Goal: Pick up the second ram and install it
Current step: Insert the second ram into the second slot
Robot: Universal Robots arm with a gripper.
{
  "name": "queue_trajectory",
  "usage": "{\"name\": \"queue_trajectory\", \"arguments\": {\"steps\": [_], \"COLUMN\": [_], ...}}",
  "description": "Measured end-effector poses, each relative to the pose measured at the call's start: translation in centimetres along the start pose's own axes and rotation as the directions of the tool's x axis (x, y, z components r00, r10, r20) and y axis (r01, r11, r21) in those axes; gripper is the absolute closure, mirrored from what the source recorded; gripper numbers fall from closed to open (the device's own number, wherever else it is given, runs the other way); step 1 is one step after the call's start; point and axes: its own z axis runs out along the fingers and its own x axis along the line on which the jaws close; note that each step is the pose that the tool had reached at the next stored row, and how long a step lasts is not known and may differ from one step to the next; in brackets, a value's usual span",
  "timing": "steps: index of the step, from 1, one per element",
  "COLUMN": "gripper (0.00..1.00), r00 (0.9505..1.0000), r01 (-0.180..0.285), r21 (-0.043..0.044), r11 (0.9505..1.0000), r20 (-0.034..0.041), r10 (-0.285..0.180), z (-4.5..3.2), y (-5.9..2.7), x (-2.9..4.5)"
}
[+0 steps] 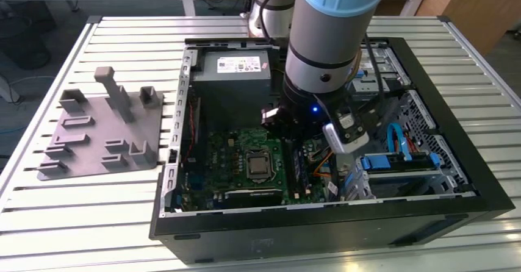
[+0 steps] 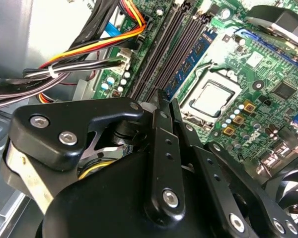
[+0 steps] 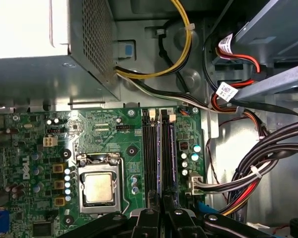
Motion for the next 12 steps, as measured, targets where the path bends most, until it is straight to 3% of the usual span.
{"name": "queue_trajectory", "arguments": {"steps": [12], "gripper": [0.86], "r00": [1.0], "r01": [0.0], "r21": [-0.0001], "r11": [1.0], "r20": [0.0001], "r10": [0.0], "z": [0.78], "y": [-0.05], "x": [0.01]}}
